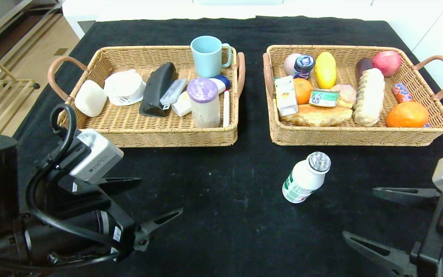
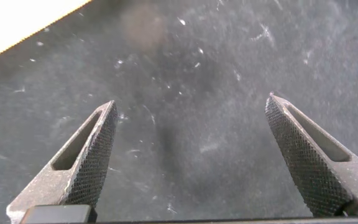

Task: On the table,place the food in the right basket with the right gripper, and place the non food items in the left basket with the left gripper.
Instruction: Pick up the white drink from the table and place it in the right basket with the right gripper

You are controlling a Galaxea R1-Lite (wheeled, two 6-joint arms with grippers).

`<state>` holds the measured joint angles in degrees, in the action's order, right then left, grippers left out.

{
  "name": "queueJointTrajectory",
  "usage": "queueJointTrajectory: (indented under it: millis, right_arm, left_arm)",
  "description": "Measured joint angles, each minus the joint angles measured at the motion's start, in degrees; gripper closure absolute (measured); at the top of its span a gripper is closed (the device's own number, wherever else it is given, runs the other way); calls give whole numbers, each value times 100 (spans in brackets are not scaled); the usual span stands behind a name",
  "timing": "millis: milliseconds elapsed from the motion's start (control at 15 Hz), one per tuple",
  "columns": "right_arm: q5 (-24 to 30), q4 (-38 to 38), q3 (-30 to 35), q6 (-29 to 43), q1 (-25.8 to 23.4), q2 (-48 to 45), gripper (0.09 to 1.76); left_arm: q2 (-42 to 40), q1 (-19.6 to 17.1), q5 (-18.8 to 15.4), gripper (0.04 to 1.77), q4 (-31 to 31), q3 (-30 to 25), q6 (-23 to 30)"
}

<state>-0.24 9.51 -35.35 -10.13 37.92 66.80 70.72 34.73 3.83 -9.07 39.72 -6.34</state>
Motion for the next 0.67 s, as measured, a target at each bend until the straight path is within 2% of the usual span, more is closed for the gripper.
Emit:
queueJointTrajectory:
  millis: [200, 467, 667]
  right_arm:
    - [-94, 132, -26, 5, 311, 243, 14]
    - [-243, 346, 0, 22, 350, 466, 14]
    - [-642, 391, -1, 66, 374, 638, 14]
  left_arm:
    - [-32, -15, -2, 9, 0, 2, -7]
    - [-63, -12, -9, 9, 9, -9, -30]
    - [-62, -12, -17, 9, 9, -15, -40]
